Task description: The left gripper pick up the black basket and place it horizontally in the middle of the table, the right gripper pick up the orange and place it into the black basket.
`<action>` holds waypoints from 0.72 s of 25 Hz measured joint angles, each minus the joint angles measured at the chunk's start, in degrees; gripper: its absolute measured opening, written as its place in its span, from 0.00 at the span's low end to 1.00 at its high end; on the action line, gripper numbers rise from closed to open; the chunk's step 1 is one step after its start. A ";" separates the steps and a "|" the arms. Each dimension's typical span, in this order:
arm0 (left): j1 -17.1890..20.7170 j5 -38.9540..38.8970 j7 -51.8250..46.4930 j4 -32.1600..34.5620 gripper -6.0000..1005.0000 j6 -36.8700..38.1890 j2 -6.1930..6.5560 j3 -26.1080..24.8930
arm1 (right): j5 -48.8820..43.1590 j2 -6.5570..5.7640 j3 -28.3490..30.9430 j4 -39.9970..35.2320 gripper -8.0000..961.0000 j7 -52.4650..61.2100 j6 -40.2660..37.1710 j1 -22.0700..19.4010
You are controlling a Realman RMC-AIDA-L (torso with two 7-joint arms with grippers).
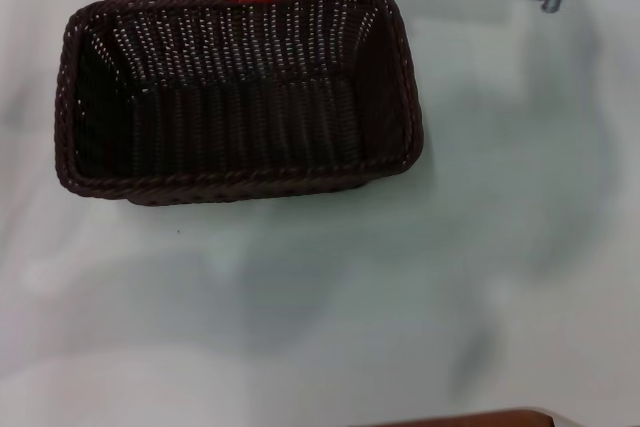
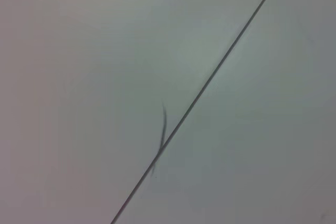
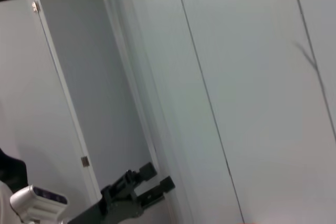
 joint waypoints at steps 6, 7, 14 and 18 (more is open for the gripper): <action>0.58 0.00 0.00 0.03 0.88 -0.50 -0.01 -0.26 | 0.50 0.25 -0.11 -0.35 0.48 -0.58 -0.71 -0.86; 0.63 0.00 0.00 0.03 0.88 -0.63 -0.03 -0.36 | 0.55 0.22 0.04 -0.36 0.60 -0.59 -0.71 -1.04; 0.78 -1.16 0.21 0.04 0.88 -1.45 -0.14 -0.62 | 3.92 0.52 5.74 -0.49 0.76 -4.06 -0.27 -4.85; 0.89 -2.31 0.57 0.16 0.88 -1.60 -0.23 -0.57 | 14.45 1.66 7.99 -2.50 0.85 -17.22 -2.09 -9.53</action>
